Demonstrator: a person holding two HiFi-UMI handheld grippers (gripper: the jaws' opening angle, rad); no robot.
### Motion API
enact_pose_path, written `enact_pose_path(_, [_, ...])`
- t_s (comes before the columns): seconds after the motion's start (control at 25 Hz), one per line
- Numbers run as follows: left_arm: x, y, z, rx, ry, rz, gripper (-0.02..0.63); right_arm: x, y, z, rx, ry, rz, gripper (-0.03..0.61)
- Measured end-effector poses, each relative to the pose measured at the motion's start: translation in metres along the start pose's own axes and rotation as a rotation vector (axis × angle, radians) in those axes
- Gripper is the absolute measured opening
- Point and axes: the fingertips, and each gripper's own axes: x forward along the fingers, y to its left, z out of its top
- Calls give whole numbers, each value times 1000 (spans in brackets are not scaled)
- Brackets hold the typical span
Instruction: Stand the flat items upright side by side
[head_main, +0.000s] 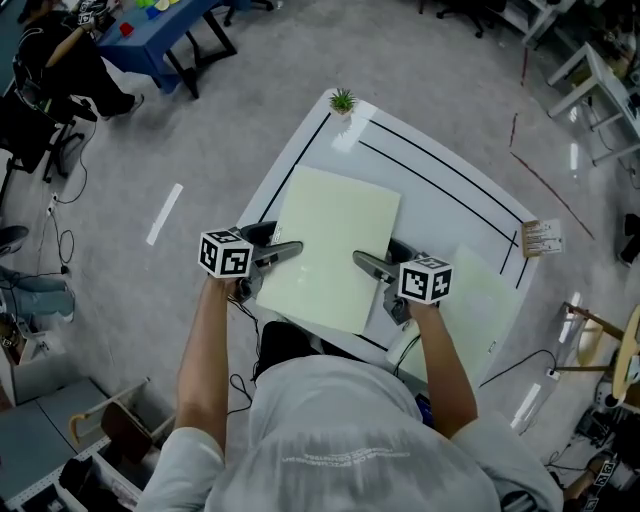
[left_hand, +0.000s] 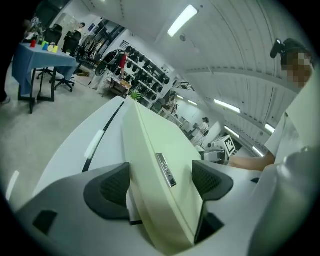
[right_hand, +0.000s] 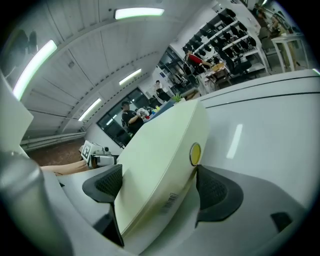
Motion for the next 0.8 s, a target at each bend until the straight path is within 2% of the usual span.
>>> enact_pose_path(0.08, [-4, -2, -1, -74, -30, -32, 387, -3, 1, 5, -32, -35, 15, 451])
enact_pose_path(0.2, [-5, -1, -1, -250, -69, -70, 387, -4, -1, 8, -91, -44, 8, 451])
enact_pose_path(0.28, [-5, -4, 2, -300, -92, -79, 387, -5, 0, 8, -118, -58, 11, 451])
enact_pose_path(0.48, [-2, -1, -1, -234, -69, -25, 387, -5, 14, 13, -231, -95, 47, 451])
enact_pose_path(0.56, [-2, -2, -2, -243, -70, -39, 397, -4, 20, 14, -275, -102, 57, 451])
enact_pose_path(0.8, [-8, -2, 1, -240, -82, -76, 396, -8, 25, 17, -313, -126, 76, 453])
